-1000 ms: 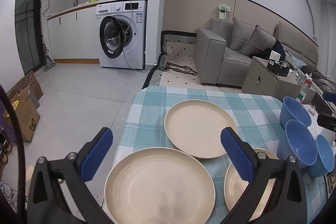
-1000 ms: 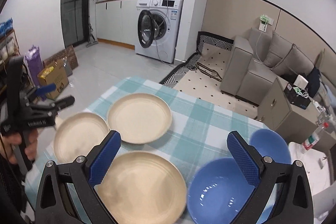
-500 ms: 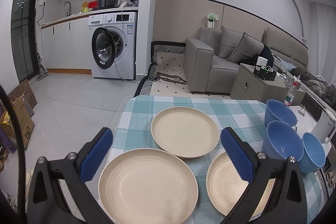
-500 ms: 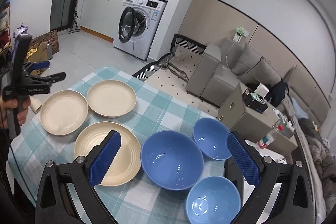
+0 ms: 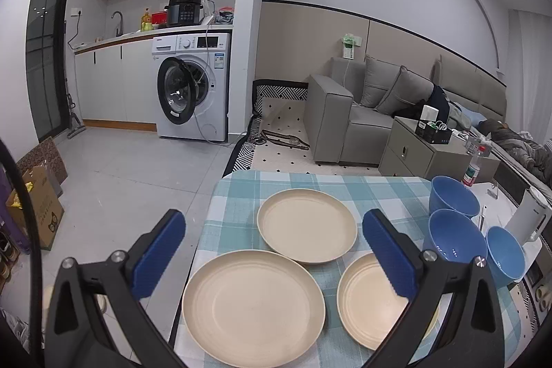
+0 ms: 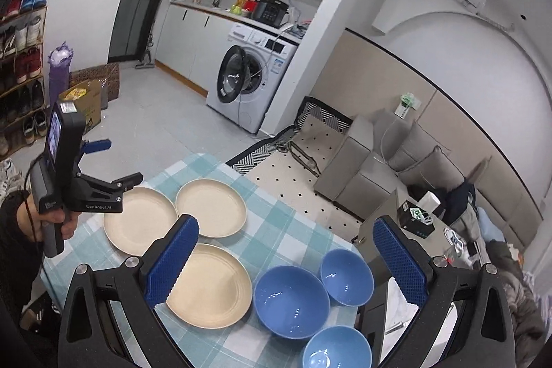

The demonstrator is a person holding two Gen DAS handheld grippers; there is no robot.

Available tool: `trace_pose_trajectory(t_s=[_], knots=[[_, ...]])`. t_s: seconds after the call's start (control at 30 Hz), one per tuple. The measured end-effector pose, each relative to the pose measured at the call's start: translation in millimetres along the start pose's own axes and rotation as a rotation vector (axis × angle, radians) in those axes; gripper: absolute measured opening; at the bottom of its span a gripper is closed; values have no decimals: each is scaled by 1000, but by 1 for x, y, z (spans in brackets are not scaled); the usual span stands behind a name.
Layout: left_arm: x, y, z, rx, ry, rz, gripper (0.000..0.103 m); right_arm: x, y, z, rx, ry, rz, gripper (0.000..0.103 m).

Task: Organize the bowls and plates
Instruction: 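Lower the left tool to a cream plate rim while the right tool lowers to another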

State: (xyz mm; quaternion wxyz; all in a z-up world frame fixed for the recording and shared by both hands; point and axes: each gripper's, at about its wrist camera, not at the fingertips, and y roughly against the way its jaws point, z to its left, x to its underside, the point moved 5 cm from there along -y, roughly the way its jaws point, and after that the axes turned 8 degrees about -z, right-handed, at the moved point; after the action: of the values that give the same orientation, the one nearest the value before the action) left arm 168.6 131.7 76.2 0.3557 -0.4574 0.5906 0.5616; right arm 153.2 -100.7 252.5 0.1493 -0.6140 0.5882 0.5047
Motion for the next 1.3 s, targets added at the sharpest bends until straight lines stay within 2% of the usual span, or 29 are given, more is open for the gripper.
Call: trace_pose_trajectory(t_s=[0.13,0.4,0.73,1.13,1.3], knots=[[2,-11,5,-34,-22,15,103,5,-37,13,-66,-32,18,103],[9,-48,20,-75,-30,73,103,43,-127,29,-147,-128,78,103],[25,-109,20,-77,-35,166,103,87,-231,15,-188,-314,172,103],[45,-172,20,-63,-40,261,103,127,-327,18,-216,-423,280,103],[57,-193,22,-60,-44,307,102,140,-353,26,-232,-450,310,103]])
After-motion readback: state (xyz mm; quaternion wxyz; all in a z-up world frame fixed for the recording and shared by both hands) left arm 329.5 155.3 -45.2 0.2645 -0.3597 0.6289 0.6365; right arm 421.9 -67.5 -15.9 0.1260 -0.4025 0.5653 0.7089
